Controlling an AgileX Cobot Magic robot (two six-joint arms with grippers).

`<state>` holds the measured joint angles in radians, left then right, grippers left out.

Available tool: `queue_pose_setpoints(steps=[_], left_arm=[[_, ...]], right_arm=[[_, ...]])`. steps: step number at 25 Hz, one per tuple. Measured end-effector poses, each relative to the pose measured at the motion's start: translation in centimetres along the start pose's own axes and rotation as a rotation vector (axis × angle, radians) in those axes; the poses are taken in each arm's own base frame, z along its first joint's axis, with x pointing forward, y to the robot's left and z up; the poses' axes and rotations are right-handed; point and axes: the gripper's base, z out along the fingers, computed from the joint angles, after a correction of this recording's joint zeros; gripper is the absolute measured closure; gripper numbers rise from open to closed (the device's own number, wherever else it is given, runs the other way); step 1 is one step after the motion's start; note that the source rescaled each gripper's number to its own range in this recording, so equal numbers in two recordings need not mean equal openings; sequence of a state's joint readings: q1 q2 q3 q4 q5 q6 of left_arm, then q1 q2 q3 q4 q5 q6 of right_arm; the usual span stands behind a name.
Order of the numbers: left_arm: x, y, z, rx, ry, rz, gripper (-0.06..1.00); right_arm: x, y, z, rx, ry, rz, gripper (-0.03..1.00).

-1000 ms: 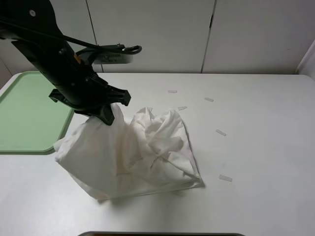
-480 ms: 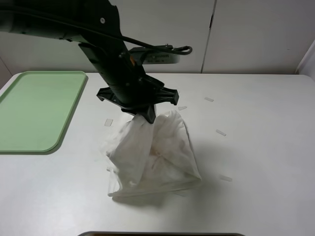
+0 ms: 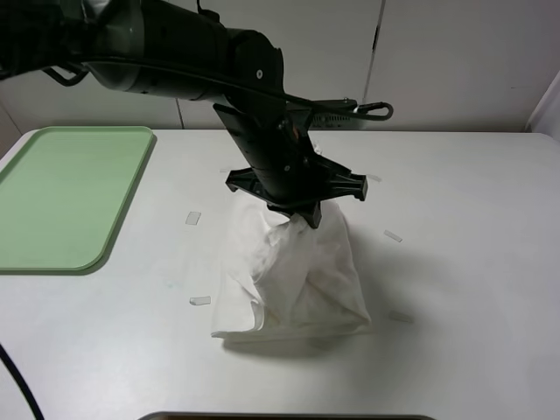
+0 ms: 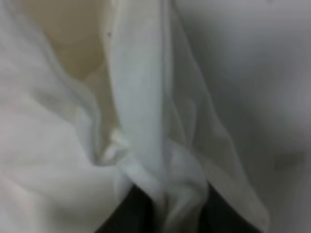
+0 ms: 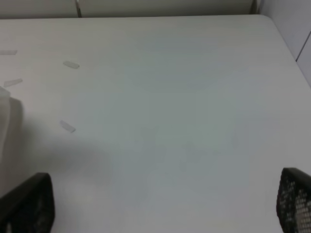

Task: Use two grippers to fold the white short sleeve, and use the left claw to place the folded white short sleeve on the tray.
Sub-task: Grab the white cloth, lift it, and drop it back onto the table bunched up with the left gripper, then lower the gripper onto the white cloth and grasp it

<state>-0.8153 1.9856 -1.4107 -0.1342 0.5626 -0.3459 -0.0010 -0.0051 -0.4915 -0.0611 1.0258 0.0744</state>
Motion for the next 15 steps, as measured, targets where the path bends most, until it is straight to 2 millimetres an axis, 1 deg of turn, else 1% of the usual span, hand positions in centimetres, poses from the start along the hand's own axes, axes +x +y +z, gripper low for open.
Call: queue_pose_setpoints(steps=[1,2,3,4,5,6,8,10,13,14,15], left_arm=[[0.0,-0.2,0.1,0.006,-0.007,0.001,0.76],[-0.1,-0.3,0.2,0.012,-0.017,-0.001,0.67],[-0.1,-0.4,0.2,0.018,-0.030,0.002,0.55],[-0.2,-0.5,0.2,0.023,-0.045,0.003,0.37],[-0.4,-0.6,0.2,0.028,-0.057,0.006,0.23],[-0.4,-0.6,0.2,0.028,-0.057,0.006,0.23],[-0.6,-0.6,0.1,0.037,-0.084,0.022,0.03],[-0.7,-0.7,0.1,0.040,-0.087,0.025,-0.02],[-0.7,-0.8,-0.5,0.044,-0.091,0.029,-0.05],[-0.7,-0.9,-0.9,0.044,-0.088,0.030,-0.05],[-0.6,-1.0,-1.9,0.047,-0.087,0.034,-0.05]], right_arm=[[0.0,0.0,0.0,0.000,0.000,0.000,-0.03],[0.0,0.0,0.0,0.000,0.000,0.000,-0.03],[0.0,0.0,0.0,0.000,0.000,0.000,-0.03],[0.0,0.0,0.0,0.000,0.000,0.000,-0.03],[0.0,0.0,0.0,0.000,0.000,0.000,-0.03],[0.0,0.0,0.0,0.000,0.000,0.000,-0.03],[0.0,0.0,0.0,0.000,0.000,0.000,-0.03],[0.0,0.0,0.0,0.000,0.000,0.000,-0.03],[0.0,0.0,0.0,0.000,0.000,0.000,-0.03],[0.0,0.0,0.0,0.000,0.000,0.000,-0.03],[0.0,0.0,0.0,0.000,0.000,0.000,-0.03]])
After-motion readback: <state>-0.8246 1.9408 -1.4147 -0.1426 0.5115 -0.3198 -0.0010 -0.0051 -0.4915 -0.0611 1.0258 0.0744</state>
